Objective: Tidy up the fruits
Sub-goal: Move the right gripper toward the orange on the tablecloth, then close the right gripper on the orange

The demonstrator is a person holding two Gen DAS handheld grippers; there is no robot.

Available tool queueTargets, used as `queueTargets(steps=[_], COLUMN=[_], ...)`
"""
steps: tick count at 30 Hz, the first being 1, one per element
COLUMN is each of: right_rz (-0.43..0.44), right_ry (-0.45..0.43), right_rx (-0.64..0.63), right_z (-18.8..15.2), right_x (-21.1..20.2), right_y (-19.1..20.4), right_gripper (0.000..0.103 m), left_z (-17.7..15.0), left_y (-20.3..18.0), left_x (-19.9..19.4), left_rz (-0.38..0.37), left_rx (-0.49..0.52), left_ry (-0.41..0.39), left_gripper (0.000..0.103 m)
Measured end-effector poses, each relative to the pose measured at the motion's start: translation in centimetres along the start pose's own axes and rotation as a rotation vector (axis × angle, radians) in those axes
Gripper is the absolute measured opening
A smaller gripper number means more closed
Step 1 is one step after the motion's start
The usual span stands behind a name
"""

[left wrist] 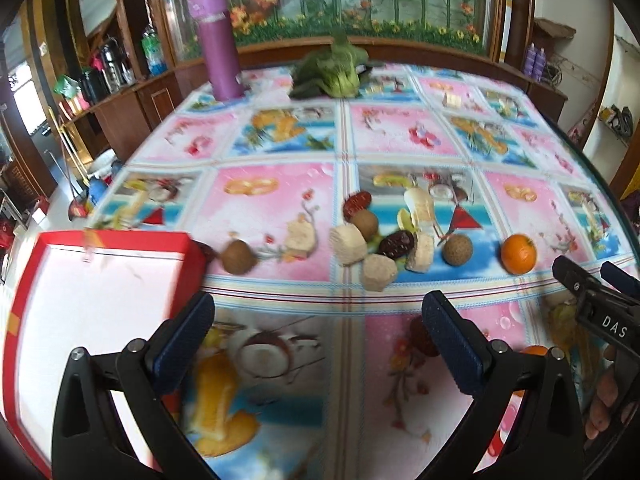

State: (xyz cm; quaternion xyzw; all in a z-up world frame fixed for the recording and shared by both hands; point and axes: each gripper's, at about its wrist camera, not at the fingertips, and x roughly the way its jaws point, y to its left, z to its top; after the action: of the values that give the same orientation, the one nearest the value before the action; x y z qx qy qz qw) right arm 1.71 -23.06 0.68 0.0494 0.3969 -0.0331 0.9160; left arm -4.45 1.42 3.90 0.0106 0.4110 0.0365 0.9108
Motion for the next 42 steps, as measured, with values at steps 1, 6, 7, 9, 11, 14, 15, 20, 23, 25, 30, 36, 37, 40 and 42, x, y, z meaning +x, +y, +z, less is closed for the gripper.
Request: queueTargets(steps=[1, 6, 7, 9, 11, 14, 15, 20, 23, 25, 30, 36, 37, 40, 42], right_rz=[0.014, 0.057, 0.073, 0.082, 0.091, 0.087, 0.089, 0.129, 0.159, 0.181, 0.230, 0.275, 0.293, 0.312, 0.320], right_ry=[-0.022, -0.090, -0.089, -0.096, -0.105, -0.116, -0.113, -0.102, -0.094, -0.068, -0.038, 0.022, 0.042, 0.074, 0.084], right_rx=[0.000, -0.048, -0.063, -0.077, -0.076, -0.068, -0.062, -0.029, -0.038, -0.063, -0.097, -0.099, -0.104, -0.089, -0.079], right_z=[0.0, 0.2, 0.4, 0.5, 0.6, 0.5, 0.4, -1.0, -2.0, -2.6, -3.7, -3.5, -3.6, -3.9, -4.0], right_x=[-0.7, -3.1, -3.3, -3.4, -3.5, -3.5, -3.6, -5.8, -7.1, -7.4, -7.3, -5.7, -5.3, -4.5, -4.1], right_y=[0.2, 2.1, 2.6, 3.2, 3.4, 3.2, 2.8, 0.3, -0.7, -0.8, -0.8, -0.5, -0.2, 0.1, 0.1], right_gripper=[0.102, 0.102, 0.102, 0.102, 0.102, 0.102, 0.102, 0.102, 0.102, 0.102, 0.093, 0.063, 0.058, 0.053, 0.046], left_z=[0.1, 0.7, 0.7, 0.8, 0.6, 0.2, 0.0, -0.2, 0.6, 1.3, 2.7, 3.5, 3.7, 4.0, 4.1], left_y=[0.2, 1.6, 1.8, 2.1, 2.5, 3.2, 3.3, 2.8, 1.2, 0.0, -3.6, -6.5, -6.9, -8.4, -9.4], left_x=[-0.5, -1.8, -1.9, -1.8, -1.8, -1.5, -1.5, -1.4, -1.5, -1.3, -0.6, 0.6, 0.8, 1.2, 1.6], left_rz=[0.006, 0.018, 0.020, 0.032, 0.039, 0.046, 0.044, 0.022, -0.026, -0.060, -0.087, -0.117, -0.126, -0.155, -0.182], left_rx=[-0.001, -0.024, -0.027, -0.027, -0.027, -0.033, -0.029, 0.011, 0.049, 0.070, 0.161, 0.268, 0.288, 0.352, 0.393], left_ry=[-0.014, -0.044, -0.046, -0.050, -0.046, -0.034, -0.030, -0.015, -0.017, -0.009, -0.022, -0.008, -0.008, -0.005, 0.000], left_gripper=[0.103, 0.103, 0.103, 0.103, 0.103, 0.103, 0.103, 0.103, 0.103, 0.103, 0.103, 0.103, 0.103, 0.103, 0.102])
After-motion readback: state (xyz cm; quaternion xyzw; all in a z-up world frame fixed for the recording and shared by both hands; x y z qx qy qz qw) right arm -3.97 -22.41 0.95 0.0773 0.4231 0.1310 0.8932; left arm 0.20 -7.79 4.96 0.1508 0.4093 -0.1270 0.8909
